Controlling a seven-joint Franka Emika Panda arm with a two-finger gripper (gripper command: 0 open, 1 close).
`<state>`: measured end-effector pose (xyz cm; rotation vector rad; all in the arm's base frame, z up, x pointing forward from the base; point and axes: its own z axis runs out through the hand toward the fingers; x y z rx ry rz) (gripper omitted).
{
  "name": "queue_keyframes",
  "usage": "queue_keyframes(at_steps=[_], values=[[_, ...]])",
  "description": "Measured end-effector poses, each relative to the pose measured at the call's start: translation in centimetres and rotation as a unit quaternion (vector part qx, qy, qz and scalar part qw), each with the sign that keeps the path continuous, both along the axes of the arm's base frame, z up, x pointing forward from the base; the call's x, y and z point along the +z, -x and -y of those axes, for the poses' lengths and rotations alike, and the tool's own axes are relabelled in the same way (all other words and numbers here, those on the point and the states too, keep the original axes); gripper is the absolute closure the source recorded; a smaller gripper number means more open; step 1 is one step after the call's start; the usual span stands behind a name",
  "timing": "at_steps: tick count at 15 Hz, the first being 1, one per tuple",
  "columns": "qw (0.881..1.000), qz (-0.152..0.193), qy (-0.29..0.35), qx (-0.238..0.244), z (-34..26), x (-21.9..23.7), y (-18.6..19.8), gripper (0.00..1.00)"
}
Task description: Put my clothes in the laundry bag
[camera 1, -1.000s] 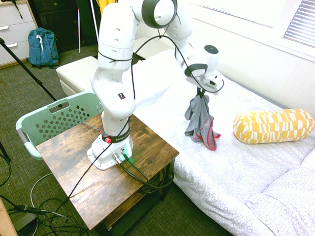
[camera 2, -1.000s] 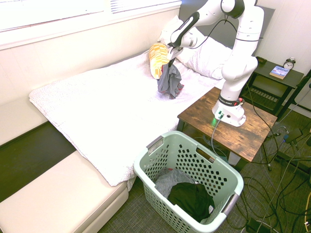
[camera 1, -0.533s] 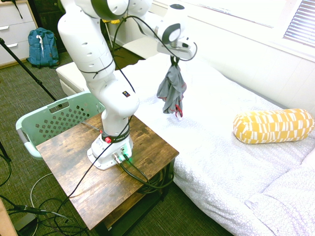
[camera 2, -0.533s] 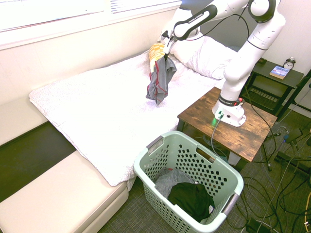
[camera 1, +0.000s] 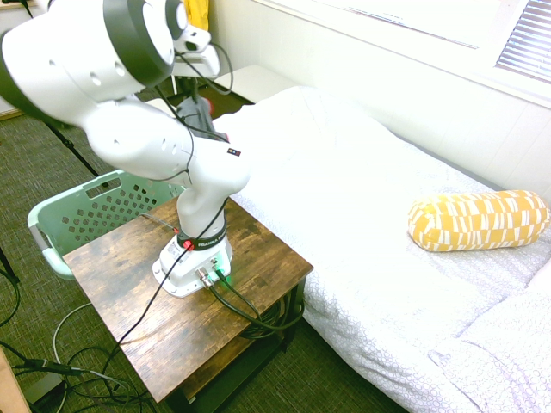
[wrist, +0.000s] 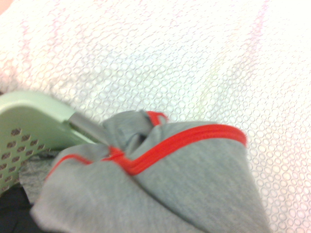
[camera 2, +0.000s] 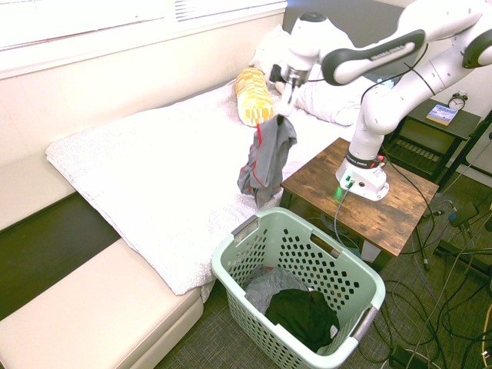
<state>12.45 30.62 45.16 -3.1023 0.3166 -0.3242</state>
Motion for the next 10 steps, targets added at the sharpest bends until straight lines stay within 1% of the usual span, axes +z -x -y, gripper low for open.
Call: queue_keyframes(at_steps=[1,2,5,7,10], values=[[1.0,0.009,0.002,0.005,-0.1,-0.3,1.8,1.0],[1.0,0.009,0.004,0.004,0.1,-0.8,2.2,1.0],[1.0,-0.008,0.009,-0.001,0.4,-2.1,2.1,1.0],[1.0,-0.011,0.019,0.012,-0.4,-3.0,3.4,1.0],[0.998,-0.013,0.03,0.044,-1.8,-4.6,7.1,1.0]])
